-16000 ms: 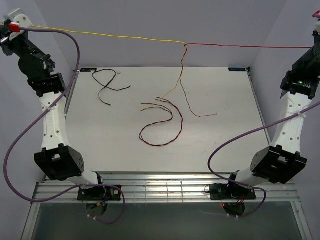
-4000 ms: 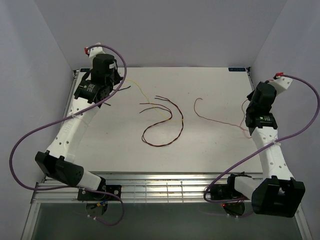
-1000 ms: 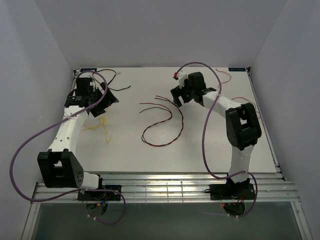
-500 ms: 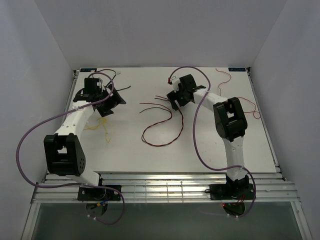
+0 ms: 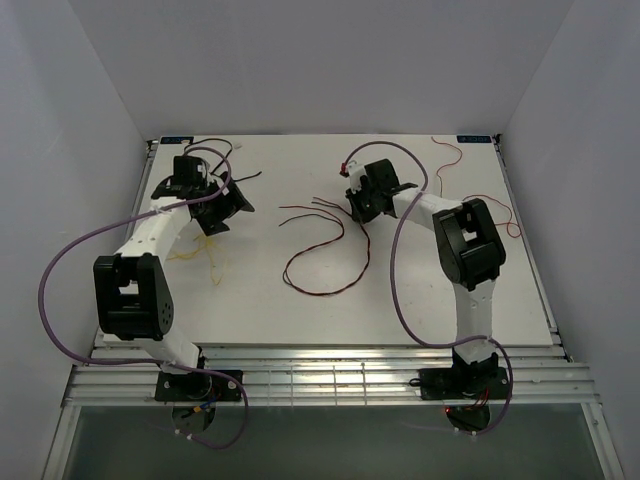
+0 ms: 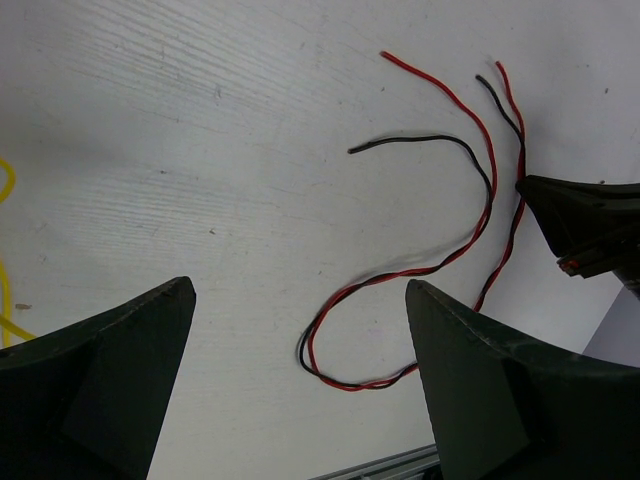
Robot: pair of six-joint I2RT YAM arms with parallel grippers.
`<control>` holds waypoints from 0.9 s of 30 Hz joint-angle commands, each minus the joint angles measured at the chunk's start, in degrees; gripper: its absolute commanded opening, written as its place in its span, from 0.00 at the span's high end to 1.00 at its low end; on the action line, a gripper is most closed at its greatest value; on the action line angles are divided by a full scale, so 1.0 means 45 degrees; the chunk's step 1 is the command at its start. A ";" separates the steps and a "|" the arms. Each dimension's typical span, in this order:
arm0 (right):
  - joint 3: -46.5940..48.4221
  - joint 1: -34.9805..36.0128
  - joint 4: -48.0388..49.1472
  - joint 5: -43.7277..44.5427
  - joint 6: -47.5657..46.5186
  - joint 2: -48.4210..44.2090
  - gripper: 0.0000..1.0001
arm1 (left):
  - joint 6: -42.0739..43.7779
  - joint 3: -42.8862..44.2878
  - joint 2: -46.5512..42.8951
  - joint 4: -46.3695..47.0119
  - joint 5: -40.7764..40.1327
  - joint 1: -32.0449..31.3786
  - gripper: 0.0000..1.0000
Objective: Untangle the cables
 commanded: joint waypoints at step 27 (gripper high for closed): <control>-0.6234 0.0891 0.6388 -0.2125 0.2355 -0.7890 0.92 | -0.2711 -0.0220 -0.0947 0.5556 0.1126 -0.3505 0.02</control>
